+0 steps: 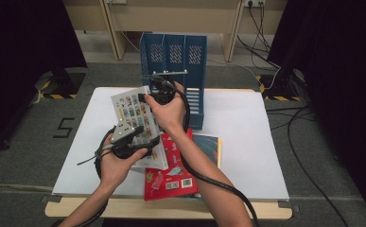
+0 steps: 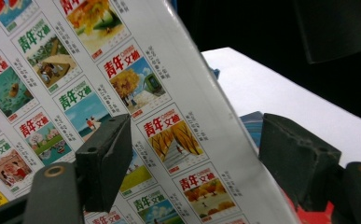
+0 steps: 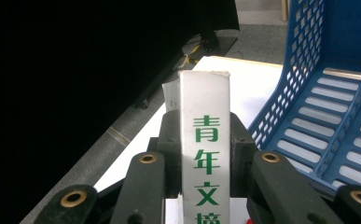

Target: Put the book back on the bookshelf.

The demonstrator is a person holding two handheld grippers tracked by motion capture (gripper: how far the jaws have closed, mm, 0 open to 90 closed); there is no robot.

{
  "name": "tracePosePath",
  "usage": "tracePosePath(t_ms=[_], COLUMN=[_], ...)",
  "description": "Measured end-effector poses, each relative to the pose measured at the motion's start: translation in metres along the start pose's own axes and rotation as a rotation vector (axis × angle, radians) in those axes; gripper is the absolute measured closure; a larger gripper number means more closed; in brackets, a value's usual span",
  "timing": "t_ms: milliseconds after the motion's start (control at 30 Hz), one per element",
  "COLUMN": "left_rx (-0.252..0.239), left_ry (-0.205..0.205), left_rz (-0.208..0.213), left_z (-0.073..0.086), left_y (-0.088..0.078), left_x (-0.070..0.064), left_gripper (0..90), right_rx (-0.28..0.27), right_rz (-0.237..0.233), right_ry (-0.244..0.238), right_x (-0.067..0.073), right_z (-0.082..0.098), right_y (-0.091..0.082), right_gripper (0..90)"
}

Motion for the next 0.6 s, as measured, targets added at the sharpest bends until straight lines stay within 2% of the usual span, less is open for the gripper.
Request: tracePosePath(t_ms=[200, 300, 600], left_rx=[-0.015, -0.03, -0.016], left_ry=[0.013, 0.001, -0.002], left_rz=[-0.016, -0.037, -0.126], left_z=[0.0, 0.001, 0.012], left_y=[0.001, 0.0, -0.008], left_x=[0.002, 0.007, 0.033], left_gripper=[26.5, 26.6, 28.2], right_rx=[-0.022, -0.033, -0.053], right_rz=[-0.01, -0.023, -0.058], right_ry=[-0.011, -0.02, -0.071], right_x=[0.01, 0.017, 0.041], right_z=[-0.003, -0.006, -0.01], right_y=[-0.001, -0.003, -0.009], right_gripper=[73.3, 72.5, 70.9])
Point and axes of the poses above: each handheld gripper's, and its own axes: y roughly forward along the jaws, z roughly out of its underside, x roughly to its left, the point moved 8 cm from there along y, roughly forward along the jaws, and after that the axes turned 5 degrees about z, right-handed, at the moved point
